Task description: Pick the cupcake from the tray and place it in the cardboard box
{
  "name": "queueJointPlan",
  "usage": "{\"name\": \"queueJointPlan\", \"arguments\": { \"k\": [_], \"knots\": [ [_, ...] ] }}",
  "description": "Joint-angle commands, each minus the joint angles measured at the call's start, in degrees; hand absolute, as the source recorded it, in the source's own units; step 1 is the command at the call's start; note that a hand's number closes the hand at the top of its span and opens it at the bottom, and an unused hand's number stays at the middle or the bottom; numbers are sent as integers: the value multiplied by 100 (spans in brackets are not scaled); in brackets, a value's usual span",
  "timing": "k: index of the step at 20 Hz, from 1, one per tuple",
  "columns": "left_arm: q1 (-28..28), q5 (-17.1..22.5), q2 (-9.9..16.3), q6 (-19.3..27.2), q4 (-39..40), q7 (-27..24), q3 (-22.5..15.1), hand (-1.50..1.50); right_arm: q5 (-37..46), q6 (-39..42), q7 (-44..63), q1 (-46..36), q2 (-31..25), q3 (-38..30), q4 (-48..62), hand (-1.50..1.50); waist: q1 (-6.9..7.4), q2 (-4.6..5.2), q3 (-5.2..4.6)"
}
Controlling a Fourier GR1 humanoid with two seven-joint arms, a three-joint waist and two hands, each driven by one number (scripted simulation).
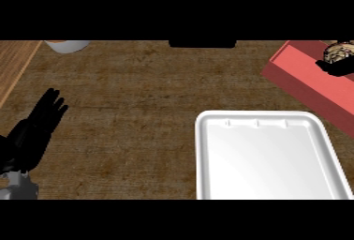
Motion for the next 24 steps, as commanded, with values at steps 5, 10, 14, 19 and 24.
{"name": "queueJointPlan", "arguments": {
  "k": [5,10,14,19,24],
  "knots": [
    [157,-77,-95,-55,-143,-74,-149,0,90,37,175,-174,-137,-217,1794,-150,70,20,4],
    [108,-413,-335,283,-129,-151,-327,0,-88,7,-876,-192,-168,-240,2274,-150,-8,-1,4],
    [198,-40,-50,-67,-122,-201,-4,0,-573,-445,-1314,-394,-140,-793,2549,-150,97,33,11],
    [22,-35,-41,136,-343,231,-19,0,-1760,-299,-1364,-480,-207,-1923,2504,-150,-12,-10,16],
    [9,166,88,-143,51,0,171,0,-2378,129,-1343,-466,-591,-2472,2767,-150,-33,0,5]
  ]
}}
